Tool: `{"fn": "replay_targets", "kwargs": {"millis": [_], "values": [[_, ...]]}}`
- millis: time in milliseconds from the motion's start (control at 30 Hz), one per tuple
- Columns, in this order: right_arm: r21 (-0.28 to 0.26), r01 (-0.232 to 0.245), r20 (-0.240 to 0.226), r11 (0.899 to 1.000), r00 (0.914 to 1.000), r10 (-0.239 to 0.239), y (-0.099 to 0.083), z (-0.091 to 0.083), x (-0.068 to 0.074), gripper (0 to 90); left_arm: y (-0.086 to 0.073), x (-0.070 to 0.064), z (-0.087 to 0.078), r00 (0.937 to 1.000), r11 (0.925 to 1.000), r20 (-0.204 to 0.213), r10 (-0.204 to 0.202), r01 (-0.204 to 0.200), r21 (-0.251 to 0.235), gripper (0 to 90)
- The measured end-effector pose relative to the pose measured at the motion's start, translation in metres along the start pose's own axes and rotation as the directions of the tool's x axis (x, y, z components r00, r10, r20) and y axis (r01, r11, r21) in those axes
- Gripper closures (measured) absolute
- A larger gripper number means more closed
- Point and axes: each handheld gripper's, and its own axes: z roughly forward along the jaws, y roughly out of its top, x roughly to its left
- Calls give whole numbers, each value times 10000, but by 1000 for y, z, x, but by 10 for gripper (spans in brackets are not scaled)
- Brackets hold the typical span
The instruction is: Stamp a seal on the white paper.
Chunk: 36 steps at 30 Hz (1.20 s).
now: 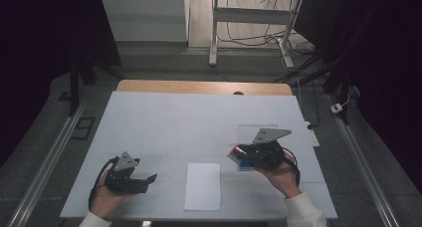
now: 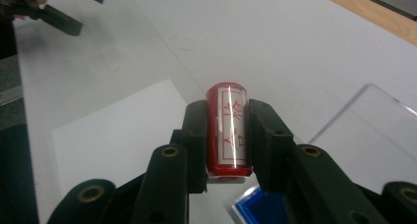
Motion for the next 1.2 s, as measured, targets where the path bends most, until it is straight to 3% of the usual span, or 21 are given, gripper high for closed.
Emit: {"fn": "replay_targets", "kwargs": {"millis": [900,1200], "values": [[426,832,-937,9956,9925,-790,12,30,40,696,0,0,0,10000,10000,26,-45,45,-61,167],[534,1192,-1267,9914,9856,-1117,18,44,55,696,0,0,0,10000,10000,44,-63,63,-43,167]]}}
